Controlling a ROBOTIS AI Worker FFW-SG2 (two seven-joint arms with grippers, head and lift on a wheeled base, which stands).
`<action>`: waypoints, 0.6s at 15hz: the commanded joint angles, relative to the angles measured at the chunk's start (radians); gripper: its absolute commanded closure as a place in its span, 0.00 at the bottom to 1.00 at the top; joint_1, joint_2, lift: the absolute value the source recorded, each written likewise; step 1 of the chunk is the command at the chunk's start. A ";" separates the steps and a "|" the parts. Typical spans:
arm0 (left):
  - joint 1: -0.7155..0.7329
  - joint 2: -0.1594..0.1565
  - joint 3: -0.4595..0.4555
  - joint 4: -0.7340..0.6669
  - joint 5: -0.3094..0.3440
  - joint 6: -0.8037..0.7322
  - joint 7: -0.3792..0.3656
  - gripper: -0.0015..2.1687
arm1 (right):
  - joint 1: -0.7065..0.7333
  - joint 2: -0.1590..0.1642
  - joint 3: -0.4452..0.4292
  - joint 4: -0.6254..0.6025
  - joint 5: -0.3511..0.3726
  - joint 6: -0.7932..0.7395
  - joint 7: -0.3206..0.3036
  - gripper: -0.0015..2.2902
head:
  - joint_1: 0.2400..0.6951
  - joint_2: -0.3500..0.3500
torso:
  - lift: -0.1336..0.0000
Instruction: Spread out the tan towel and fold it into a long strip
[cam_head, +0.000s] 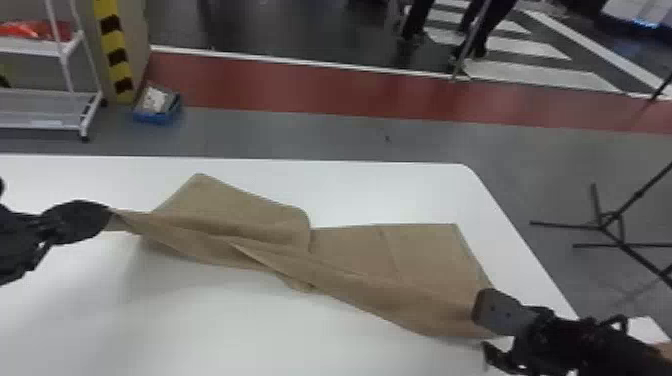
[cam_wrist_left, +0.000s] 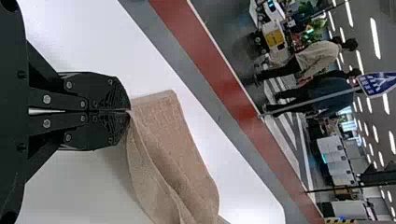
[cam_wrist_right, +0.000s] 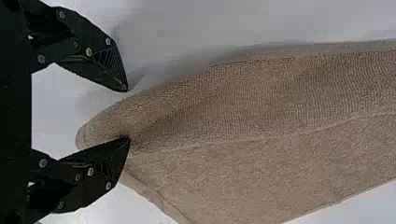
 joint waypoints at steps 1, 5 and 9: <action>0.010 0.003 0.011 -0.001 0.006 -0.008 0.000 0.99 | -0.028 0.000 0.005 -0.004 -0.062 0.038 0.056 0.60 | 1.00 0.15 | 0.12; 0.019 0.007 0.026 -0.008 0.009 -0.027 -0.014 0.99 | -0.036 0.000 -0.159 -0.129 -0.392 0.074 0.188 0.82 | 1.00 0.22 | 0.12; 0.020 0.009 0.028 -0.023 0.009 -0.027 -0.035 0.99 | -0.113 -0.066 -0.308 -0.156 -0.649 0.387 0.188 0.82 | 1.00 0.18 | 0.12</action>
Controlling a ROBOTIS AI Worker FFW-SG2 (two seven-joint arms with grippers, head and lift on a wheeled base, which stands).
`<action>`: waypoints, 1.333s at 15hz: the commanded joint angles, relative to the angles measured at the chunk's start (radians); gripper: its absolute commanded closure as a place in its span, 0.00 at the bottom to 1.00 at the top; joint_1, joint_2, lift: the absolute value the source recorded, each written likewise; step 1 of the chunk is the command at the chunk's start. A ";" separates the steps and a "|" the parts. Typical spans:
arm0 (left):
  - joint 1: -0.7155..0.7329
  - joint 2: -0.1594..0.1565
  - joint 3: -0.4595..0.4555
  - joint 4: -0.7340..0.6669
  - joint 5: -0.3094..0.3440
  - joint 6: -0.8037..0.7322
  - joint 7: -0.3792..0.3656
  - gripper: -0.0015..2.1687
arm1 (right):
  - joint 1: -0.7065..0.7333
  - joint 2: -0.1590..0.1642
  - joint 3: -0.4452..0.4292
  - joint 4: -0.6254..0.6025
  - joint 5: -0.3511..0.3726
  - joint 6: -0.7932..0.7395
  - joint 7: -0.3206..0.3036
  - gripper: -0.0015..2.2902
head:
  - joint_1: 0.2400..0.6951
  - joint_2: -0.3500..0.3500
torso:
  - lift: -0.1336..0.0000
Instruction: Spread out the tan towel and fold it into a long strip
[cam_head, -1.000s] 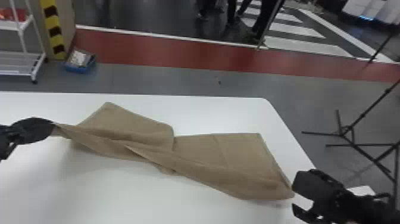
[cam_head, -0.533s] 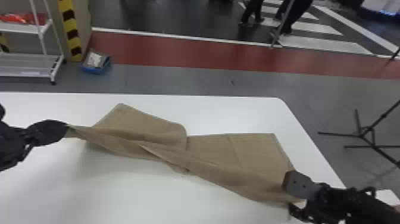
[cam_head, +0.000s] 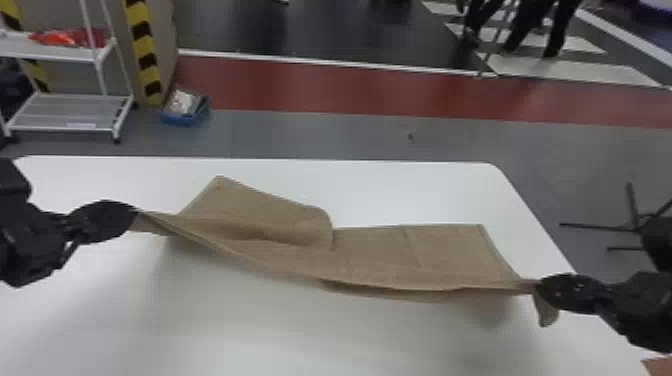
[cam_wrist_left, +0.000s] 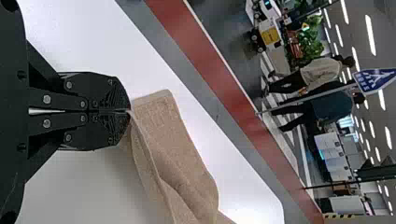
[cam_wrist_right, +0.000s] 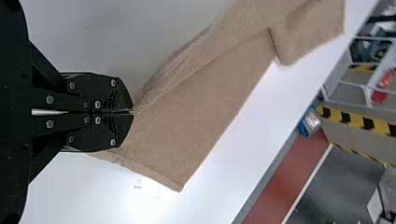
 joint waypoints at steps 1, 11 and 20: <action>0.004 0.000 0.000 -0.006 -0.002 0.000 -0.011 0.99 | -0.035 -0.025 0.002 0.058 0.000 0.085 0.013 0.82 | 1.00 0.16 | 0.12; 0.016 0.006 -0.009 -0.014 -0.014 0.003 -0.026 0.99 | -0.071 0.015 0.107 0.102 0.093 0.199 0.013 0.03 | 1.00 0.16 | 0.12; 0.016 0.006 -0.022 -0.007 -0.014 0.000 -0.025 0.99 | 0.064 0.007 0.157 0.087 0.365 0.036 0.013 0.09 | 1.00 0.09 | 0.12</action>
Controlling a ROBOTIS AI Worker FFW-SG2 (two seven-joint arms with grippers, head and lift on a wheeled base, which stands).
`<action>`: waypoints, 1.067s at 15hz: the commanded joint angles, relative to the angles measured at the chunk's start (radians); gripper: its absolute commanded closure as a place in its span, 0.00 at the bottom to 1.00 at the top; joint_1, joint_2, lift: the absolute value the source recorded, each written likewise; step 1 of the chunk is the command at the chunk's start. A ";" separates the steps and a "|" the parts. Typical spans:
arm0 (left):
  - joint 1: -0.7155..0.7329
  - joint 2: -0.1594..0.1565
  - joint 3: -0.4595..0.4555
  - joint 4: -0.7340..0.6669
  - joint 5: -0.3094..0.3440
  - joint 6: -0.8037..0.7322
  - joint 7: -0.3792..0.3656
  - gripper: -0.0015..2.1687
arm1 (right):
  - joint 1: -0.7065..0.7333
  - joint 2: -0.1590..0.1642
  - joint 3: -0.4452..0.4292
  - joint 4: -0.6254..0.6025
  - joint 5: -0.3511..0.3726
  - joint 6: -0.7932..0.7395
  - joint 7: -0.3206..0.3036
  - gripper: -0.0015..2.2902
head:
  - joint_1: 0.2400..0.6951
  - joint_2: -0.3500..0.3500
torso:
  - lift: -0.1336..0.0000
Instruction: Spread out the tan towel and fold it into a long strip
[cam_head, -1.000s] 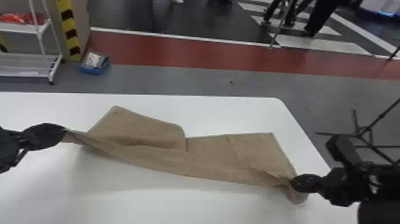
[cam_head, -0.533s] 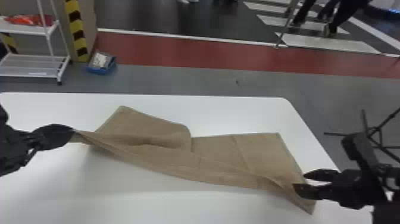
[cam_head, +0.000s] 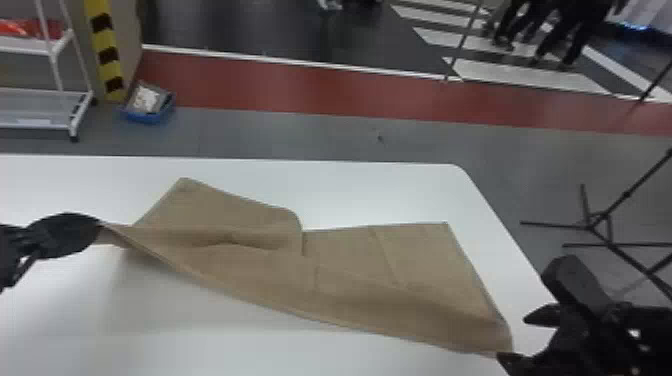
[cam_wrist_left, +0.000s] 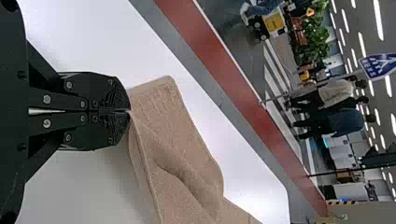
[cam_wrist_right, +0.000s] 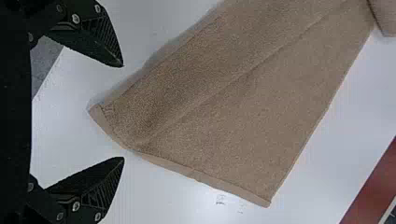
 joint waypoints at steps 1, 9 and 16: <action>0.002 0.000 -0.001 -0.003 0.000 0.000 0.000 0.99 | -0.012 -0.008 0.045 0.045 0.086 -0.051 0.012 0.09 | 1.00 0.08 | 0.12; 0.022 0.005 0.010 -0.006 0.002 -0.012 -0.002 0.99 | -0.090 -0.055 0.186 0.186 0.256 -0.149 0.012 0.33 | 1.00 0.08 | 0.12; 0.020 0.014 0.027 -0.006 0.003 -0.018 -0.005 0.99 | -0.079 -0.065 0.027 0.112 -0.006 -0.232 0.012 0.98 | 1.00 0.13 | 0.12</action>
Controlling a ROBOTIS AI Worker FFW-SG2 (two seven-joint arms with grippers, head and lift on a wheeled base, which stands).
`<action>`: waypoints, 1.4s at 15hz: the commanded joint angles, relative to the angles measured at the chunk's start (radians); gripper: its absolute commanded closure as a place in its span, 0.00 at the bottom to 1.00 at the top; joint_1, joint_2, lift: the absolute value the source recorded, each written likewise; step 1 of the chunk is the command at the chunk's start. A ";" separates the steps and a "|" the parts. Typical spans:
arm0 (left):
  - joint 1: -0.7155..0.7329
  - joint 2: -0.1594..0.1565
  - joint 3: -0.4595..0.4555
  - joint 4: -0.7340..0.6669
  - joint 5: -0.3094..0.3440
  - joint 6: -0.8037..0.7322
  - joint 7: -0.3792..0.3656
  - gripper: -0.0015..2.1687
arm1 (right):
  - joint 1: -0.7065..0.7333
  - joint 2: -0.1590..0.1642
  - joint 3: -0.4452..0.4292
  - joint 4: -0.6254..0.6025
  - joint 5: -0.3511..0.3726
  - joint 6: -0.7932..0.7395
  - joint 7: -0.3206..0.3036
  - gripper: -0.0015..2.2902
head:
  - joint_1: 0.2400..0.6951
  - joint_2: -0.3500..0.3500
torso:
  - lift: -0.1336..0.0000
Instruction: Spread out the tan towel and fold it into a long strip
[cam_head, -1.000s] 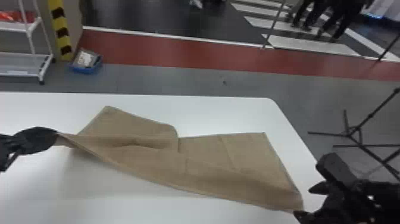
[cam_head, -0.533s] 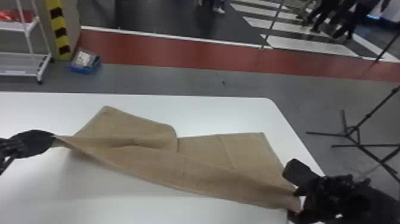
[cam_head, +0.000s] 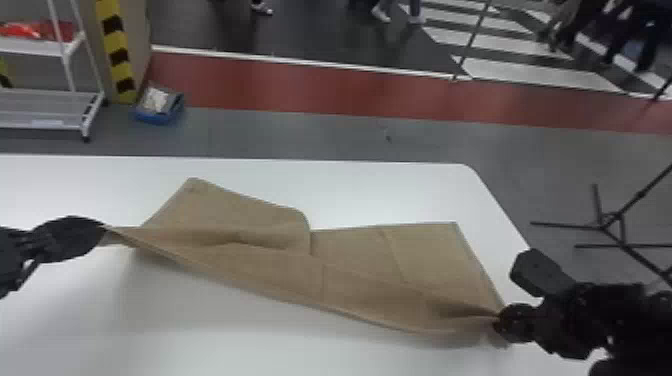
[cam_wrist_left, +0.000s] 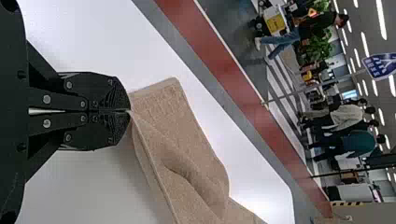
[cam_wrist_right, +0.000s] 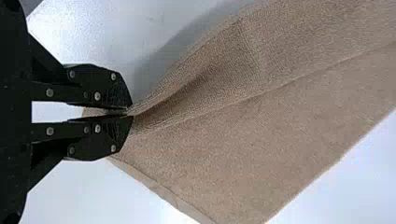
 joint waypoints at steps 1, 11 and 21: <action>0.000 0.002 0.024 -0.007 0.007 -0.003 -0.012 0.99 | 0.004 -0.003 -0.121 -0.051 -0.171 -0.009 0.013 0.98 | 1.00 0.13 | 0.12; -0.223 -0.076 -0.125 -0.052 0.025 0.227 0.117 0.99 | -0.237 0.014 -0.265 -0.114 -0.630 0.451 0.013 0.98 | 1.00 0.09 | 0.12; -0.821 -0.196 -0.150 0.427 0.004 0.396 0.399 0.99 | -1.075 0.001 0.051 0.532 -0.486 0.513 -0.344 0.98 | 0.49 0.19 | 0.12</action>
